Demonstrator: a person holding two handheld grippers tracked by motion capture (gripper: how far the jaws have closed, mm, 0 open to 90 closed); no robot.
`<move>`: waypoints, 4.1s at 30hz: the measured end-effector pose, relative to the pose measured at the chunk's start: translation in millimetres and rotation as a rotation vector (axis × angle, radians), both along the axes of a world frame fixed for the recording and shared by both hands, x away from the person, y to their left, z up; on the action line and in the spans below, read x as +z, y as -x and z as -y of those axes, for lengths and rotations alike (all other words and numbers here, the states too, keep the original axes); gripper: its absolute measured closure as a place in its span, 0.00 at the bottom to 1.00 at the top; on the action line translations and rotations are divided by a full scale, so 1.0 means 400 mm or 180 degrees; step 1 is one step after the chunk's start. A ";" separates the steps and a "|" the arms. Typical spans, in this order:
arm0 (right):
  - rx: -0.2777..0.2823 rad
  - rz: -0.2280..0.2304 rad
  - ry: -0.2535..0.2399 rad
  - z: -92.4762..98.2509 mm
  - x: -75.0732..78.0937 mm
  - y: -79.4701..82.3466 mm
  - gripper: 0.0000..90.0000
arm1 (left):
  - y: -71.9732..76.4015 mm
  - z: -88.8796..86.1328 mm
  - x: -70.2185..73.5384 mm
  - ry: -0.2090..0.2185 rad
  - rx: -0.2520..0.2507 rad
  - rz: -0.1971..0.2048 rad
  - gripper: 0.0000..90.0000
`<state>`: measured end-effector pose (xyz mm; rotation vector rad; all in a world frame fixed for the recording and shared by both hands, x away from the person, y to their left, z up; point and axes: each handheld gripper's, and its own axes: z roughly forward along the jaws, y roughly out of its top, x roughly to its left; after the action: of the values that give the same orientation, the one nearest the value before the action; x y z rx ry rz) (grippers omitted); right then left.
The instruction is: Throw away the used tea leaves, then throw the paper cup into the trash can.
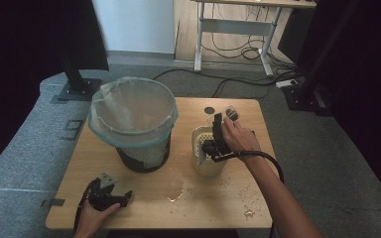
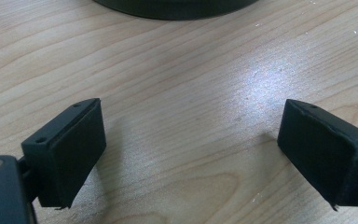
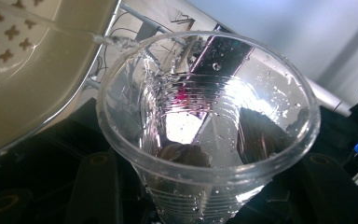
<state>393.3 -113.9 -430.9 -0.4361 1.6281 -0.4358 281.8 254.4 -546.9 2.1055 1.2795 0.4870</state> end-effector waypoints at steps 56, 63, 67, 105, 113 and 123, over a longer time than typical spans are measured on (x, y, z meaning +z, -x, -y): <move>0.0034 0.0476 0.0815 -0.035 0.008 -0.001 0.53 | 0.000 0.000 0.000 -0.0004 -0.0008 0.0000 0.08; -0.0015 0.0271 0.0070 -0.026 0.026 0.010 0.53 | 0.000 0.000 0.000 -0.0004 -0.0008 -0.0001 0.08; -0.0013 0.0081 -0.0306 -0.025 0.038 0.007 0.53 | 0.000 0.000 0.000 -0.0006 -0.0009 -0.0001 0.08; -0.0322 -0.1914 -0.5657 0.150 0.151 -0.010 0.53 | 0.000 0.001 -0.001 0.0004 -0.0001 0.0006 0.08; -0.0232 -0.2018 -0.5954 0.162 0.159 -0.009 0.53 | 0.000 0.001 0.000 0.0000 -0.0006 0.0003 0.08; -0.0025 -0.2032 -0.6130 0.151 0.215 -0.010 0.53 | 0.000 0.001 0.000 0.0000 -0.0006 0.0001 0.08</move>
<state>397.1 -174.5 -345.0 0.9794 1.8680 1.3897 281.9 254.2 -547.0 2.1063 1.2773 0.4867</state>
